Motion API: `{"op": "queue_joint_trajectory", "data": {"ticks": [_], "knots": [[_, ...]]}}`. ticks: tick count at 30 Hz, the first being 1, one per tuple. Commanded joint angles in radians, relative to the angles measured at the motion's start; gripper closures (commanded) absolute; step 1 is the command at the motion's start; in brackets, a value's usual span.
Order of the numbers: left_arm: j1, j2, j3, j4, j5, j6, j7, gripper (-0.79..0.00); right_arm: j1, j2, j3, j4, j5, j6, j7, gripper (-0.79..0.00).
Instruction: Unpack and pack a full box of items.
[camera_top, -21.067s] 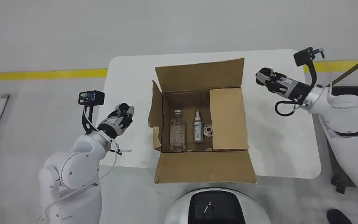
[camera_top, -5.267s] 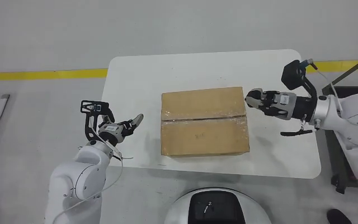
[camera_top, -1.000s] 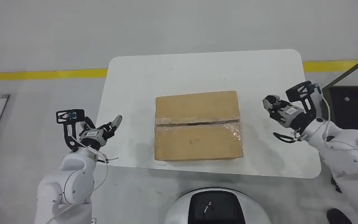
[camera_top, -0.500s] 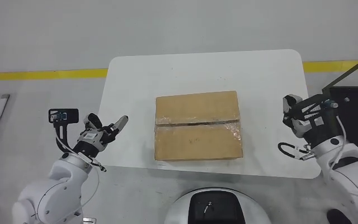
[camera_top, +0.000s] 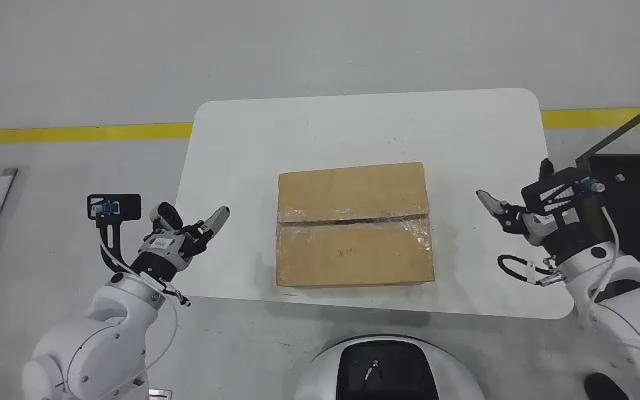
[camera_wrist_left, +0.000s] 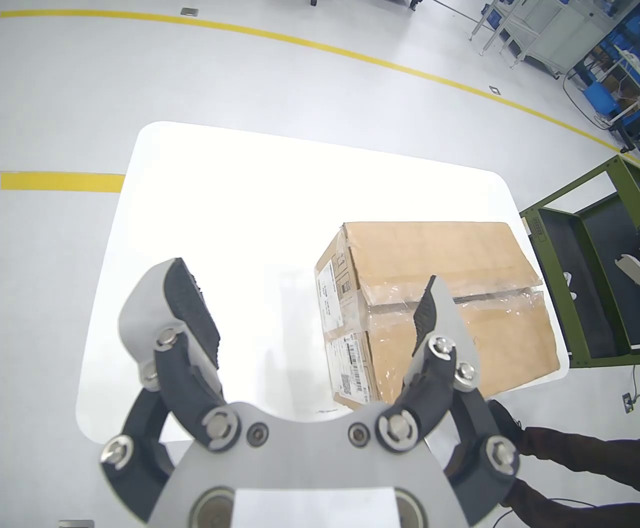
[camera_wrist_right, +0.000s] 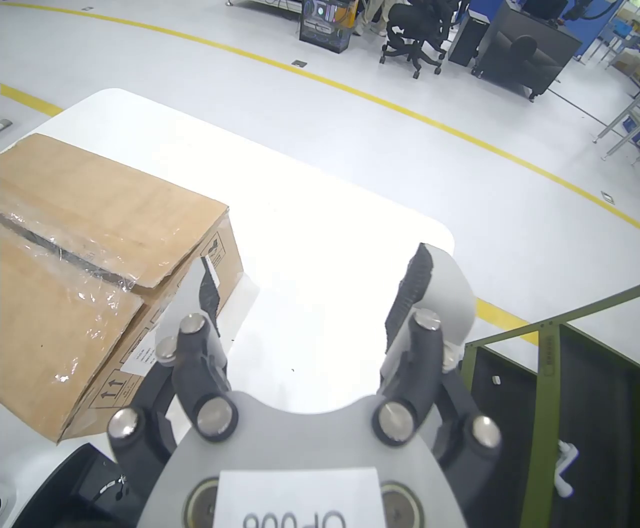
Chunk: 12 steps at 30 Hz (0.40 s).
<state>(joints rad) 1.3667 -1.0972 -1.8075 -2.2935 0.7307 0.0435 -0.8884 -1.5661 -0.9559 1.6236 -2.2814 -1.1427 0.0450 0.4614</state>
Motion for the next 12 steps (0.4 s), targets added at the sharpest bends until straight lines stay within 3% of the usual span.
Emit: {"op": "queue_joint_trajectory", "data": {"ticks": [1, 12], "knots": [[0.0, 0.0, 0.0, 0.0, 0.0, 0.0, 0.0, -0.785, 0.0, 0.0, 0.0, 0.0, 0.0, 0.0, 0.0, -0.762], [0.0, 0.0, 0.0, 0.0, 0.0, 0.0, 0.0, -0.784, 0.0, 0.0, 0.0, 0.0, 0.0, 0.0, 0.0, -0.784]]}}
